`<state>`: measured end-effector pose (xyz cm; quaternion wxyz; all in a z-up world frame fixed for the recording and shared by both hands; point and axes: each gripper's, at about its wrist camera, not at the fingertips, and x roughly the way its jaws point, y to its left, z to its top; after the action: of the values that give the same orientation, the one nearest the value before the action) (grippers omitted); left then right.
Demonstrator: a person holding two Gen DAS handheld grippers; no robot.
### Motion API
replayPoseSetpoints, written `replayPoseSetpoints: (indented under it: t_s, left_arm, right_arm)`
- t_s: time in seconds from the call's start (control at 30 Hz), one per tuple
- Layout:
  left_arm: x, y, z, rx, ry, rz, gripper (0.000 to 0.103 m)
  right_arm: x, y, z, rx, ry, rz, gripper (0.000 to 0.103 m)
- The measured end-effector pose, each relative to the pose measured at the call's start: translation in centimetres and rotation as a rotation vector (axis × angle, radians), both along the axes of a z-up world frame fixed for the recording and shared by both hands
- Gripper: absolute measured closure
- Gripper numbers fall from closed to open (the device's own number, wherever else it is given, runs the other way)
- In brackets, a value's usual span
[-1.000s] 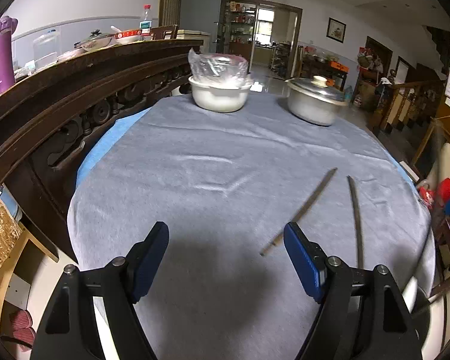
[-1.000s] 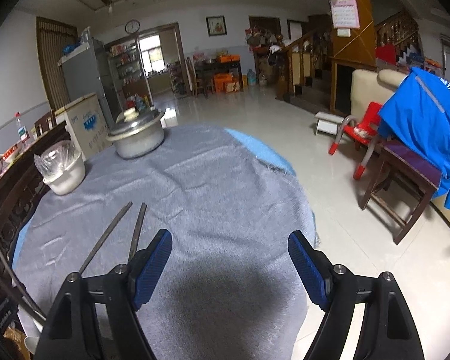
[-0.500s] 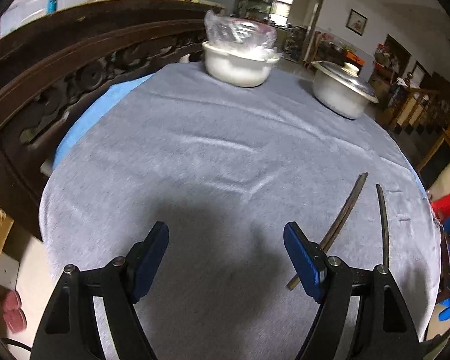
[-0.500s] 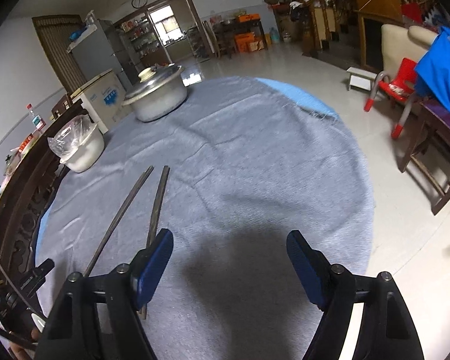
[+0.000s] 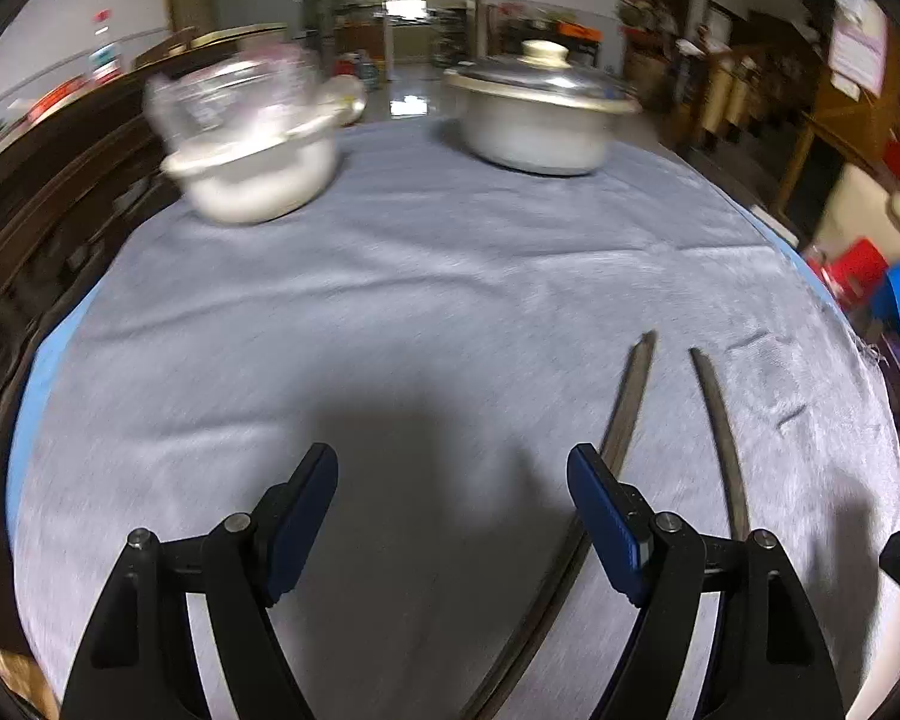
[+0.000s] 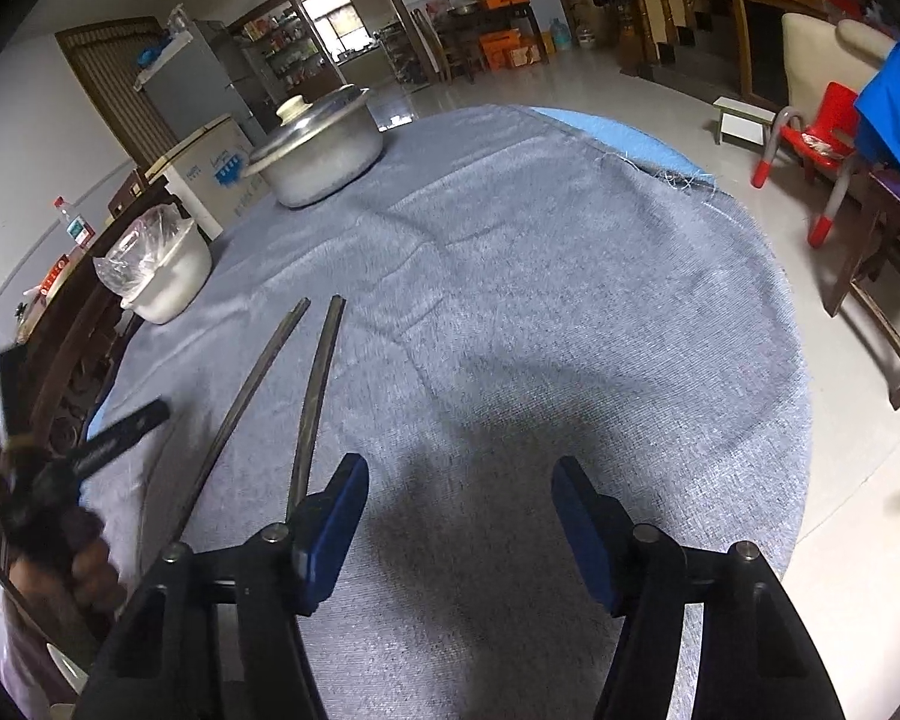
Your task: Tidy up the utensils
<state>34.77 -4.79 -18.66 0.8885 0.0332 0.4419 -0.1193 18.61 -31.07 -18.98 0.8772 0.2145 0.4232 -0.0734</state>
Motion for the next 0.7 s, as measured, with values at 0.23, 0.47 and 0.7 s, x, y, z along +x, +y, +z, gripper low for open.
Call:
replayPoseSetpoints:
  t_s: [0.23, 0.47, 0.7]
  left_arm:
    - [2.9, -4.2, -0.6, 0.054, 0.024, -0.100, 0.024]
    - [3.7, -6.8, -1.7, 0.125, 0.045, -0.198, 0.024]
    - [4.2, -7.1, -2.3, 0.130, 0.066, -0.211, 0.024]
  right_arm:
    - [0.8, -0.9, -0.7, 0.017, 0.010, 0.001, 0.037]
    - [1.5, -1.6, -1.6, 0.042, 0.018, -0.002, 0.037]
    - [2.0, -1.6, -1.6, 0.039, 0.015, 0.002, 0.037]
